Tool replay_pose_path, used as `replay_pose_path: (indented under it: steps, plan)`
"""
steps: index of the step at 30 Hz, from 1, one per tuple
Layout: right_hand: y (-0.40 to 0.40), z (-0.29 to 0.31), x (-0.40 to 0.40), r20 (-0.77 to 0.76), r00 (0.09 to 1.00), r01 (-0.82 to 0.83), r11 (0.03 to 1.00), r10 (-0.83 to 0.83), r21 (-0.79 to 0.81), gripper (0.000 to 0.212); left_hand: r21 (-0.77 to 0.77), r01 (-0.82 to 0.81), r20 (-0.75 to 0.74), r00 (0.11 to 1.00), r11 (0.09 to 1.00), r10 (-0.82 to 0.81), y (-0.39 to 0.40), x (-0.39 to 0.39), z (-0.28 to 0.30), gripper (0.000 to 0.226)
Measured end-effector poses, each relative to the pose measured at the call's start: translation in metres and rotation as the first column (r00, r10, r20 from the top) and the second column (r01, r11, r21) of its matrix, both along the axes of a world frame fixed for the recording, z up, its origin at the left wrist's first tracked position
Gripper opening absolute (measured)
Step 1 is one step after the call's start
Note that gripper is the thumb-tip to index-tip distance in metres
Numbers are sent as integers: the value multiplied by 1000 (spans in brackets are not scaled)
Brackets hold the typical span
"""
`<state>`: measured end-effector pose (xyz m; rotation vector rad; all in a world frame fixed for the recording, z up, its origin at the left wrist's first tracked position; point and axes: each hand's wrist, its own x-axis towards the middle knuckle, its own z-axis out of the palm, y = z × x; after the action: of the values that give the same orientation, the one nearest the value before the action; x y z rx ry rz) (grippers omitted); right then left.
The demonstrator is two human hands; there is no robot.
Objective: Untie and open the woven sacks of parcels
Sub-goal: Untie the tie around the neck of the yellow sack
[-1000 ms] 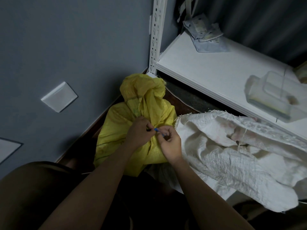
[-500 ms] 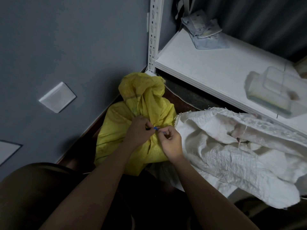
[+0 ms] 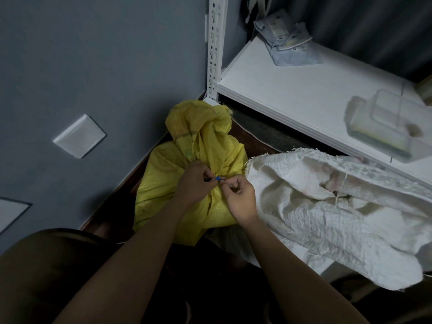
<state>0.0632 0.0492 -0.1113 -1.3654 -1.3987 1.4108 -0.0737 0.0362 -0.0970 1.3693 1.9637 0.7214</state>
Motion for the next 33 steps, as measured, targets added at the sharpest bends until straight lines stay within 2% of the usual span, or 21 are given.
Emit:
replay_pose_path:
  steps: [8,13,21,24,29,33]
  plan:
    - [0,4,3,9,1000,-3,1000,3,2,24,10,1,9,1000,1000,-1,0,-1,1,28]
    - [-1,-1,-1,64,996,-57,998,55,38,32,-2,-16,4,1000,1000,16,0,0,1,18]
    - [-5,-2,-1,51,999,-1,998,-2,63,27,20,-18,9,1000,1000,18,1,2,-1,14]
    - [-5,-1,-1,61,998,-26,997,21,78,29,17,6,24,1000,1000,-7,0,0,-2,16]
    - [1,0,0,98,994,-57,995,49,85,15,7,21,46,999,1000,-21,-2,-2,-4,16]
    - [-2,3,2,90,994,-64,995,57,74,21,20,14,61,998,1000,-16,0,-3,-5,14]
